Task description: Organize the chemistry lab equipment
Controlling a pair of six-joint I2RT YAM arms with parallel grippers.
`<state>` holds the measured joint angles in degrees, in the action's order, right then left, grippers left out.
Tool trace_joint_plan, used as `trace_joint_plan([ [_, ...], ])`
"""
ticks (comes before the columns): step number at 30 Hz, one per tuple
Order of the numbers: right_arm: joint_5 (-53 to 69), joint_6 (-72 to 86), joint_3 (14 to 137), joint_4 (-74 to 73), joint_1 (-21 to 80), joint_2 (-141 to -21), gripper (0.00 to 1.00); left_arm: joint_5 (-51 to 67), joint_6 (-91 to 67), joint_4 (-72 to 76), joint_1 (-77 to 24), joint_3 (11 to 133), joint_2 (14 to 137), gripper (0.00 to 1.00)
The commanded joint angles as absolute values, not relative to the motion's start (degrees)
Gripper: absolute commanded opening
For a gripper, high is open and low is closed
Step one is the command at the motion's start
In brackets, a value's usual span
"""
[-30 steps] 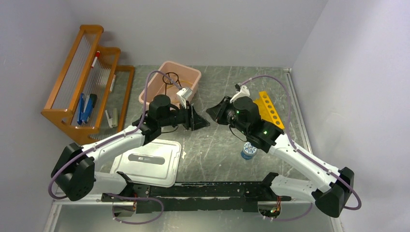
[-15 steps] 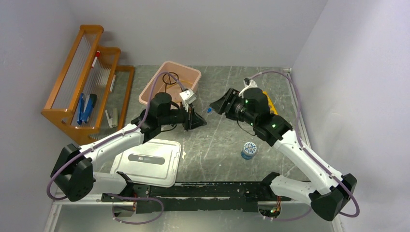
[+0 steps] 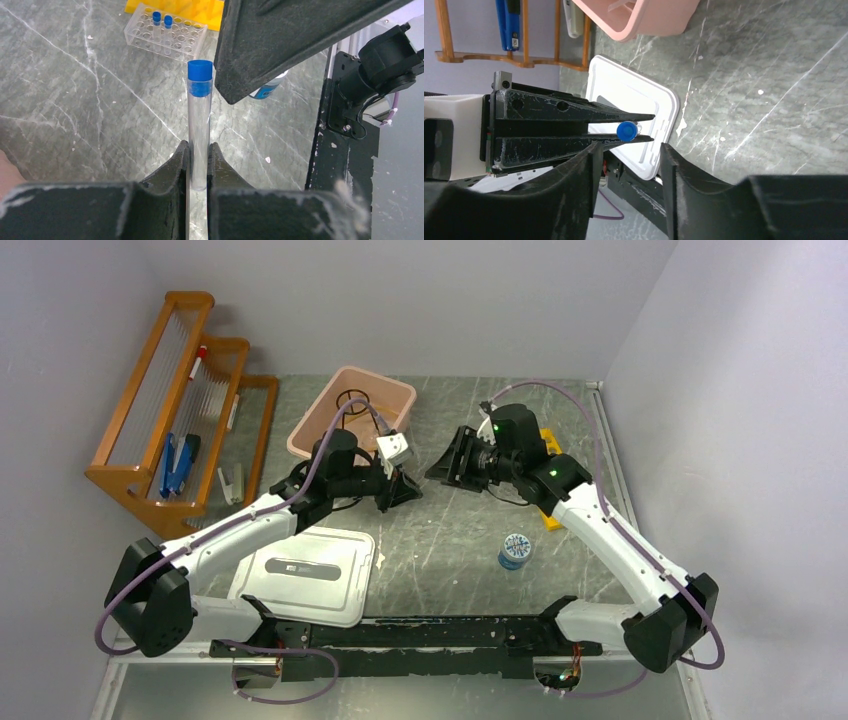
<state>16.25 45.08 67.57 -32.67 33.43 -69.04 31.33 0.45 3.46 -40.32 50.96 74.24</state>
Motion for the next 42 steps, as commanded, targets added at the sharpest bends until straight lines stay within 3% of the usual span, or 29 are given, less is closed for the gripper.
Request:
trace_joint_plan([
  [1, 18.18, 44.38, 68.24, -33.21, 33.27, -68.83, 0.45, 32.45, 3.54, 3.51, -40.24, 52.26, 72.58, 0.05],
  [13, 17.95, 44.38, 66.96, -29.82, 33.05, -69.92, 0.42, 34.26, 5.92, 2.84, -40.34, 51.94, 72.46, 0.05],
  [24, 18.93, 44.34, 66.19, -28.15, 32.78, -70.62, 0.18, 34.09, 6.70, 2.44, -40.51, 51.67, 72.16, 0.05],
  [26, 17.89, 43.91, 66.39, -28.57, 32.82, -70.35, 0.12, 31.86, 5.10, 2.14, -40.52, 51.97, 71.96, 0.22],
  [30, 8.62, 39.30, 67.81, -32.66, 32.70, -69.44, 0.11, 26.46, 0.63, 2.04, -40.52, 52.33, 71.70, 0.70],
  [31, 4.78, 37.37, 67.92, -33.91, 32.72, -69.11, 0.11, 26.07, 0.39, 2.14, -40.52, 52.38, 71.60, 0.76],
  [36, -16.38, 24.95, 64.58, -35.93, 32.18, -66.81, 0.10, 27.51, -2.51, 3.36, -40.47, 51.86, 71.18, 0.77],
  [42, -25.02, 14.85, 55.89, -25.78, 29.74, -64.08, 0.11, 30.11, -4.36, 4.61, -40.52, 51.97, 71.78, 0.74],
])
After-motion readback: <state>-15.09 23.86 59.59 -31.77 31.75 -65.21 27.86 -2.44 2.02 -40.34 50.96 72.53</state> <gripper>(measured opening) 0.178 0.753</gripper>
